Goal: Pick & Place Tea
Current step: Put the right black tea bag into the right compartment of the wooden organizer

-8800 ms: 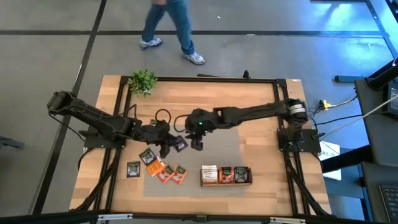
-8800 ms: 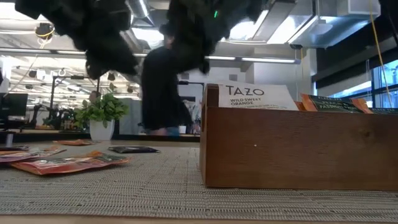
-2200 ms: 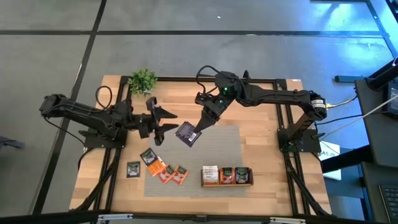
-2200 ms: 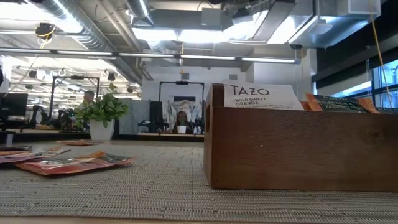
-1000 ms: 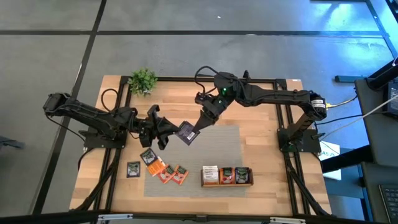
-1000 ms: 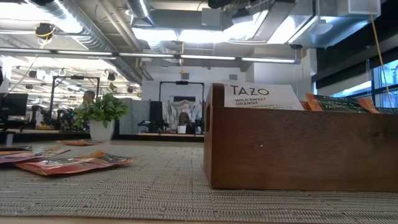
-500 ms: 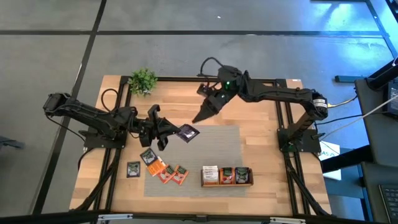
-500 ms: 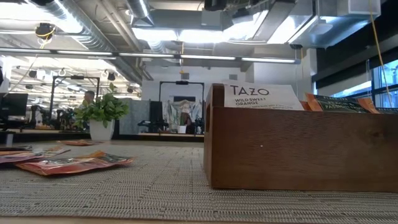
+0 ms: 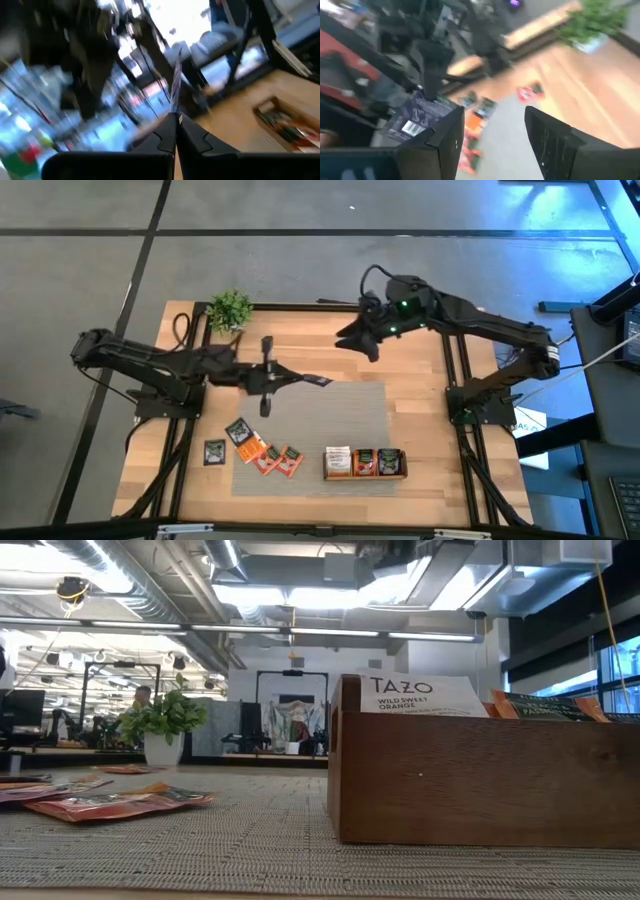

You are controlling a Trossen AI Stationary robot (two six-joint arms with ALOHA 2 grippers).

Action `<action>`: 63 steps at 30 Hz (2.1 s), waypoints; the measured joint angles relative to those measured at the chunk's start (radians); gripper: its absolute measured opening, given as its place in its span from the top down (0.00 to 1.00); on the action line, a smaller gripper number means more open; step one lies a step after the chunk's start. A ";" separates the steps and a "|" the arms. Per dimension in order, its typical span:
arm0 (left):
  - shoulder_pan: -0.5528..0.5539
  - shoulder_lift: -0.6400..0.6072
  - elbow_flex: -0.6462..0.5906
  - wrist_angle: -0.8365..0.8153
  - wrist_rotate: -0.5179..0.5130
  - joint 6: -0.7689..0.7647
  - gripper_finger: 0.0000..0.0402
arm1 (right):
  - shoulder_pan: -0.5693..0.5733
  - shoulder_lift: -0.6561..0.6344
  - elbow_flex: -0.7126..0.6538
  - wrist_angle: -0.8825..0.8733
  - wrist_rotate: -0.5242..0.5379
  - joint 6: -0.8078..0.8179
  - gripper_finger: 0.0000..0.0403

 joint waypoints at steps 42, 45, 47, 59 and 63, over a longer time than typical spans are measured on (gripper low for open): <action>0.064 0.889 1.144 -1.050 0.248 -0.797 0.99 | 0.432 -0.135 -0.269 -0.260 0.445 -0.121 0.48; 0.053 0.889 1.144 -1.043 0.247 -0.790 0.99 | 0.433 -0.136 -0.298 -0.192 0.348 -0.101 0.49; 0.052 0.889 1.144 -1.042 0.243 -0.804 0.99 | 0.433 -0.136 -0.310 -0.178 0.311 -0.088 0.52; 0.053 0.889 1.144 -1.028 0.240 -0.819 0.99 | 0.432 -0.119 -0.311 -0.160 0.302 -0.046 0.80; 0.053 0.889 1.144 -1.028 0.240 -0.819 0.99 | 0.432 -0.118 -0.311 -0.161 0.303 -0.040 0.93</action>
